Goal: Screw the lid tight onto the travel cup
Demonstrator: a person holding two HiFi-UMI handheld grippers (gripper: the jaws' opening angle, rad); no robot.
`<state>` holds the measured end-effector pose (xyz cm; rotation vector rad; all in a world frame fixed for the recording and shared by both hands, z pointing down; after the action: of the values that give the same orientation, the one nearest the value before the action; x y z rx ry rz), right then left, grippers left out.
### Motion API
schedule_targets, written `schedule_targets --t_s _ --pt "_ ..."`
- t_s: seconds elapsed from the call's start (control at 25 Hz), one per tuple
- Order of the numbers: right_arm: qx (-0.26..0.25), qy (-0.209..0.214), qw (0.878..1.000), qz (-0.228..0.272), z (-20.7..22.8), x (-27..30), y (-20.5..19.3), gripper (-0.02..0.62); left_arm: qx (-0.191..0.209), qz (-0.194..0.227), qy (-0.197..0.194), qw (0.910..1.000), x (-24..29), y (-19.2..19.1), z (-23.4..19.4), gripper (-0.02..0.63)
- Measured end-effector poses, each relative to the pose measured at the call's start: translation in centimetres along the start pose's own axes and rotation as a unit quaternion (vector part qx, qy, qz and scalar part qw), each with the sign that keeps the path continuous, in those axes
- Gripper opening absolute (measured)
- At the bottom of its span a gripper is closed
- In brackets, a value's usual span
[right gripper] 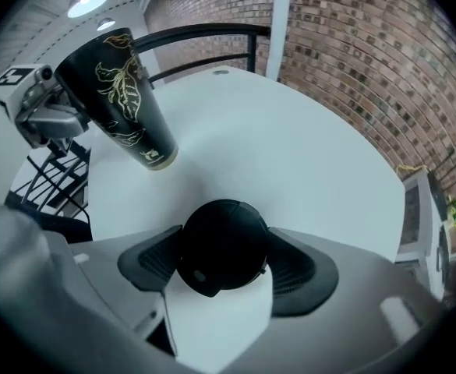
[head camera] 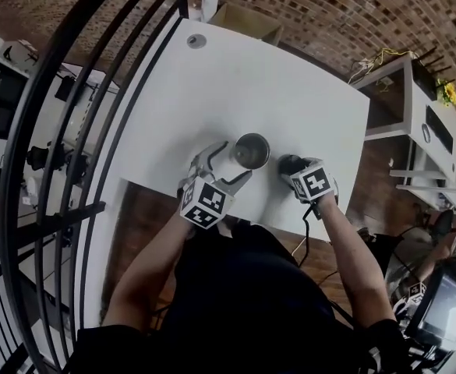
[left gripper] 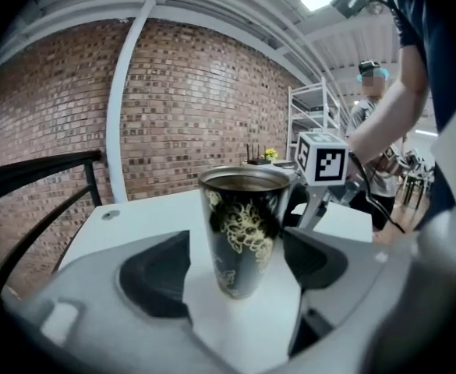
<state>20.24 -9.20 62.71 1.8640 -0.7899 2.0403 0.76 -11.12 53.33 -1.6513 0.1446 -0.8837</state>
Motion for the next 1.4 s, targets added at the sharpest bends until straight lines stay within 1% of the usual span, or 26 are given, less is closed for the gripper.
schedule_targets --t_s 0.08,0.16,0.28,0.48,0.68,0.8,0.88,0.96,1.0,1.12,1.24,1.32,1.4 --pt "-0.052 0.016 0.998 0.012 -0.6 -0.2 0.5 0.345 0.023 -0.006 -0.017 0.9996 0.1 0.0 0.1 0.38" --pt "-0.095 0.033 0.994 0.035 -1.6 -0.8 1.1 0.342 0.045 -0.012 -0.031 0.9984 0.2 -0.1 0.5 0.38" --pt "-0.109 0.042 0.992 0.057 -2.1 -1.4 1.0 0.341 0.061 -0.017 -0.041 0.9972 0.2 -0.3 0.8 0.379" --pt "-0.082 0.052 0.991 0.093 -2.2 -1.8 1.1 0.339 0.057 -0.018 -0.044 0.9972 0.3 -0.8 0.9 0.38" --pt "-0.076 0.063 0.988 0.118 -1.4 -1.7 0.9 0.339 0.055 -0.02 -0.044 0.9973 0.3 -0.7 0.5 0.379" --pt "-0.037 0.077 0.986 0.146 -1.1 -2.1 1.3 0.339 0.05 -0.017 -0.042 0.9977 0.2 -0.6 0.3 0.38" --pt "-0.013 0.086 0.984 0.156 -0.8 -2.1 1.3 0.337 0.049 -0.016 -0.042 0.9978 0.1 -0.4 0.3 0.38" --pt "-0.009 0.089 0.984 0.152 -0.5 -1.8 1.0 0.339 0.048 -0.015 -0.042 0.9978 0.2 -0.4 0.4 0.38" --pt "-0.019 0.087 0.985 0.147 -0.5 -1.7 0.9 0.339 0.048 -0.015 -0.042 0.9979 0.2 -0.4 0.5 0.379" --pt "-0.086 0.076 0.987 0.11 -1.3 -1.4 0.8 0.339 0.048 -0.016 -0.041 0.9979 0.2 -0.5 0.6 0.379" --pt "-0.143 0.068 0.985 0.066 -2.0 -1.3 1.0 0.341 0.046 -0.016 -0.04 0.998 0.3 -0.4 0.9 0.38" --pt "-0.154 0.066 0.985 0.04 -1.9 -1.0 0.9 0.344 0.04 -0.014 -0.038 0.9984 0.4 -0.4 0.9 0.38" --pt "-0.148 0.07 0.986 0.022 -1.8 -0.7 0.8 0.347 0.036 -0.013 -0.036 0.9986 0.3 -0.2 0.9 0.379"
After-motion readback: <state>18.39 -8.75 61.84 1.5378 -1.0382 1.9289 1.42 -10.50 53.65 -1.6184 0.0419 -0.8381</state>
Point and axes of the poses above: the fingertips, and each gripper's own axes: x forward along the fingers, z to its right, y out of its top, the point moved 2 cm from there along -x, backward along the fingers, and after that the axes turned 1 degree about y, right-handed, at the moved point
